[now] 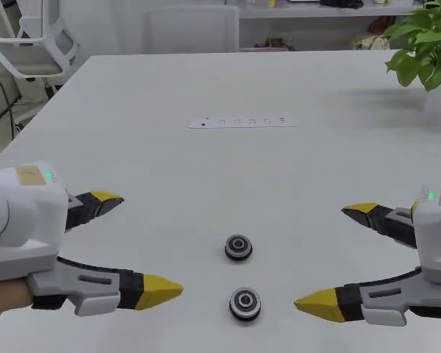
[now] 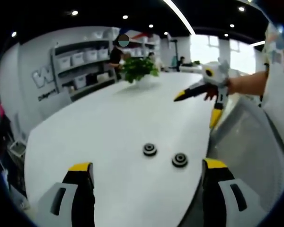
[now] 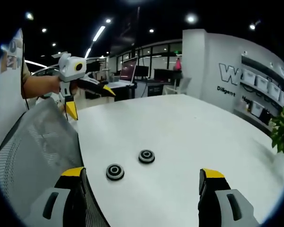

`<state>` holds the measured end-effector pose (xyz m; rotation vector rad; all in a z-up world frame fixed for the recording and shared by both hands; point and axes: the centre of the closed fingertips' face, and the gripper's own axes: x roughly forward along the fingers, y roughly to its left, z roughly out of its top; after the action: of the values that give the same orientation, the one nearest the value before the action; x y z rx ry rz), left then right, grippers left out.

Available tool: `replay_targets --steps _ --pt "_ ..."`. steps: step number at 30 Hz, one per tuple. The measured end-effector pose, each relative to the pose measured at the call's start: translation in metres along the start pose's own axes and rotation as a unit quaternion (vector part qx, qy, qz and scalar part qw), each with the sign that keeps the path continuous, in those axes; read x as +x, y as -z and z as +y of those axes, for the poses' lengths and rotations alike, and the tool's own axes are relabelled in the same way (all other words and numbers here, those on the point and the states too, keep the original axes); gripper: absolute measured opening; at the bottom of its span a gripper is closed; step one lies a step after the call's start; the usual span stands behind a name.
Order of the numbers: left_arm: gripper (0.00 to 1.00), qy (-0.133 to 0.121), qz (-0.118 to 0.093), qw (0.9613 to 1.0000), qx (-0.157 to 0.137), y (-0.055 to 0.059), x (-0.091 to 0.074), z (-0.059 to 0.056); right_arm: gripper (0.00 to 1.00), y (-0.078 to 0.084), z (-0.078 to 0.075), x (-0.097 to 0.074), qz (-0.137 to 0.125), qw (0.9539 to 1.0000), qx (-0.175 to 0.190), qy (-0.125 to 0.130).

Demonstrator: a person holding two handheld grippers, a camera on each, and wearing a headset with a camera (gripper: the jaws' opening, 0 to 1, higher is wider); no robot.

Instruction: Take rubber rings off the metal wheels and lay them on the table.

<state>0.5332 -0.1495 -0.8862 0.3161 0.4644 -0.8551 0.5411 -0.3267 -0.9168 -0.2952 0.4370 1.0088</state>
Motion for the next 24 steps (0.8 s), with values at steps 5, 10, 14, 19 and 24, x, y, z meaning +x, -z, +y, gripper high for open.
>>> replay_targets --steps 5,10,14,19,24 --pt "0.95 0.014 -0.005 0.9999 -0.005 -0.003 0.006 -0.004 0.99 0.003 0.002 0.006 0.002 1.0 -0.007 -0.005" --pt "0.94 0.025 -0.003 0.9997 0.002 -0.003 0.015 -0.007 0.99 0.006 0.003 0.012 0.003 0.9998 -0.012 -0.014" --pt "0.93 0.032 -0.004 0.9995 -0.001 -0.004 0.021 -0.006 0.99 0.008 0.004 0.017 0.005 0.9996 -0.018 -0.022" --pt "0.92 0.041 -0.001 0.9992 0.002 -0.002 0.028 -0.008 0.95 0.009 0.006 0.023 0.004 0.9992 -0.024 -0.032" --pt "0.91 0.053 0.007 0.9985 0.01 0.002 0.035 -0.012 0.95 0.012 0.011 0.03 0.005 0.9986 -0.028 -0.044"
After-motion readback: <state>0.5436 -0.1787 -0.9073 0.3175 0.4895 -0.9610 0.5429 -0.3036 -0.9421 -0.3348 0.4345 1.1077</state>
